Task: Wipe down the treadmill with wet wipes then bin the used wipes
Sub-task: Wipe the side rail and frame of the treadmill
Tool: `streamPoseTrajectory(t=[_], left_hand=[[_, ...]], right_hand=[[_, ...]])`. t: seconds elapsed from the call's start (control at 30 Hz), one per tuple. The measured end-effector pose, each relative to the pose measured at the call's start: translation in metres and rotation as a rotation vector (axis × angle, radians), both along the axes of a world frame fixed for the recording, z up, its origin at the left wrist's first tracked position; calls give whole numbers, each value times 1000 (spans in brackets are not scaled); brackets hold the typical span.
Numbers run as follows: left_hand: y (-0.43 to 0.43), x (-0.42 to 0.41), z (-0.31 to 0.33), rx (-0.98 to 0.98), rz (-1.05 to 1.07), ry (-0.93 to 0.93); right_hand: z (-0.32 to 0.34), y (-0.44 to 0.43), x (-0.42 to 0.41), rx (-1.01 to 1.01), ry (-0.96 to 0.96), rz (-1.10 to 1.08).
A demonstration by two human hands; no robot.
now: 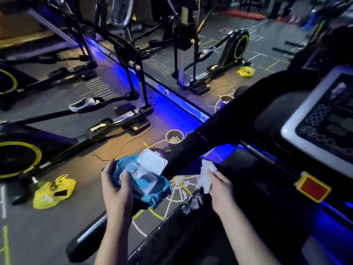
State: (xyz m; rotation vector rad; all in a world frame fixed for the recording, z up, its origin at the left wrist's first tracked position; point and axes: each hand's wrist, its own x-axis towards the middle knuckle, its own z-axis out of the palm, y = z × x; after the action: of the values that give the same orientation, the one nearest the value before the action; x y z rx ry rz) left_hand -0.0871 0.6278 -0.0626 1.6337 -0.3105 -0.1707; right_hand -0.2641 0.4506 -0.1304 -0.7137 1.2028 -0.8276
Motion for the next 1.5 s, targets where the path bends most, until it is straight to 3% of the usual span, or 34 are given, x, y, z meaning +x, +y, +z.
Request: streamPoseTrajectory(t=[0.1,0.23,0.33,0.5,0.77,0.93,1.2,1.5], left_hand=[[-17,3,-5,23,-24,0],[-41,8,-2,60,-21,-30],[-59,12,-3,111,67,-50],[-89,10,-7,121,170,-41],[-109,5,-21,200,278,-73],[-103,6,-26,204,306,-97],[-112,4,-24,192,293,-92],[-116,-3,-24,183,298,-88]], right_hand=[[-2,-39,2,-296,302,-53],[3,-115,24,-808,537,72],[-3,-163,54,-1086,612,149],[-46,-186,82,-1349,690,413],[-80,-178,53,-1261,560,460],[-95,-184,37,-1351,438,373],[-72,-180,73,-1266,441,357],[-99,-166,13,-1097,550,327]])
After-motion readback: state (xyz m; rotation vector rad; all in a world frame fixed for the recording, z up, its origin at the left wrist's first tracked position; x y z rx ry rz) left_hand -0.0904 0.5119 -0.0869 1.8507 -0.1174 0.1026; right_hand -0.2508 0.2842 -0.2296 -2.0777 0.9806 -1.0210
